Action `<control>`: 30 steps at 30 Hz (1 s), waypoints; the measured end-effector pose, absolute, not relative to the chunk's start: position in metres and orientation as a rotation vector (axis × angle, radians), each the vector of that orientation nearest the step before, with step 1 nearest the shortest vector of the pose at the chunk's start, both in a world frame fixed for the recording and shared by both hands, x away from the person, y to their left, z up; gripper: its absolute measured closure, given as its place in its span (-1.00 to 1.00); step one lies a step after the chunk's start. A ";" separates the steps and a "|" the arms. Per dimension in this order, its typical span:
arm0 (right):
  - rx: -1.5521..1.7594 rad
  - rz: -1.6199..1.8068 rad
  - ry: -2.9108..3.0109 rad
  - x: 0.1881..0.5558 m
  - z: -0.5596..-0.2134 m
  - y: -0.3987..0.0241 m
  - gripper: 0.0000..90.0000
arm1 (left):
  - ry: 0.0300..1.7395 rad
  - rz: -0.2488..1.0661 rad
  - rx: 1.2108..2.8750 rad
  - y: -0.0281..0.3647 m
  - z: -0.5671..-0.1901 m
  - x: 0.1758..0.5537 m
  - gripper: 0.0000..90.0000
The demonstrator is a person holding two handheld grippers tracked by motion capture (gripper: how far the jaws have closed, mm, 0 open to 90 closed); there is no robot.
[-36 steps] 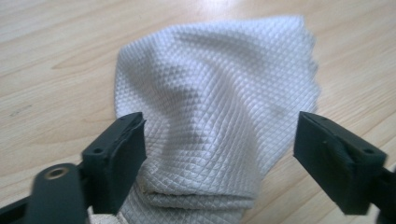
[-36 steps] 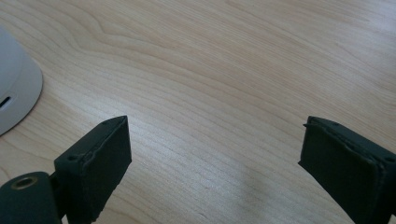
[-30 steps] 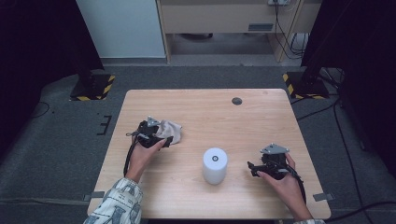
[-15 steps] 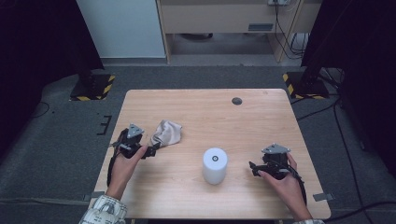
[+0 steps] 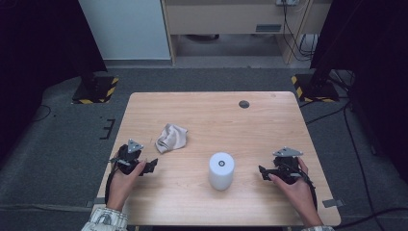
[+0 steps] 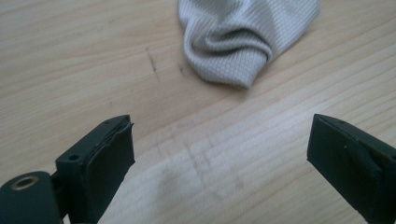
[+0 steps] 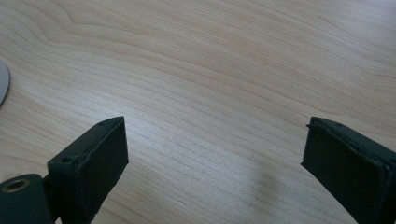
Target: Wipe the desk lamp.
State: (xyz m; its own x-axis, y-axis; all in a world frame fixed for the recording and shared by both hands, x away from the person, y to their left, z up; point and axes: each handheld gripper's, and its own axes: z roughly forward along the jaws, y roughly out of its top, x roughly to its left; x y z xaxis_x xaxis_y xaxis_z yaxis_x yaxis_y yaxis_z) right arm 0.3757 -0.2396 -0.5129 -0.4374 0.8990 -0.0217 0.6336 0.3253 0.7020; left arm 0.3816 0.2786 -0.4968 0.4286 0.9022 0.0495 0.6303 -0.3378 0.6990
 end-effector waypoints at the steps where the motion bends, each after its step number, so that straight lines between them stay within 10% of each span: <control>1: 1.362 0.885 2.184 0.376 -0.513 -0.241 -0.85 | 1.289 0.583 2.082 0.279 -0.496 0.380 -0.85; 30: 1.531 0.817 2.070 0.401 -0.537 -0.267 -0.99 | 1.391 0.468 2.145 0.289 -0.528 0.388 -1.00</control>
State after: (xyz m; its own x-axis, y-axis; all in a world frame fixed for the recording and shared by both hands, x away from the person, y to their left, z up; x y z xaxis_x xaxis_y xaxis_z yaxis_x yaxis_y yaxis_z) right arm 0.4008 -0.2675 -0.5374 -0.2926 0.9562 -0.0001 0.6983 0.2137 0.6831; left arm 0.3882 0.2893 -0.5278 0.4081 0.9129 -0.0002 0.7269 -0.3248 0.6051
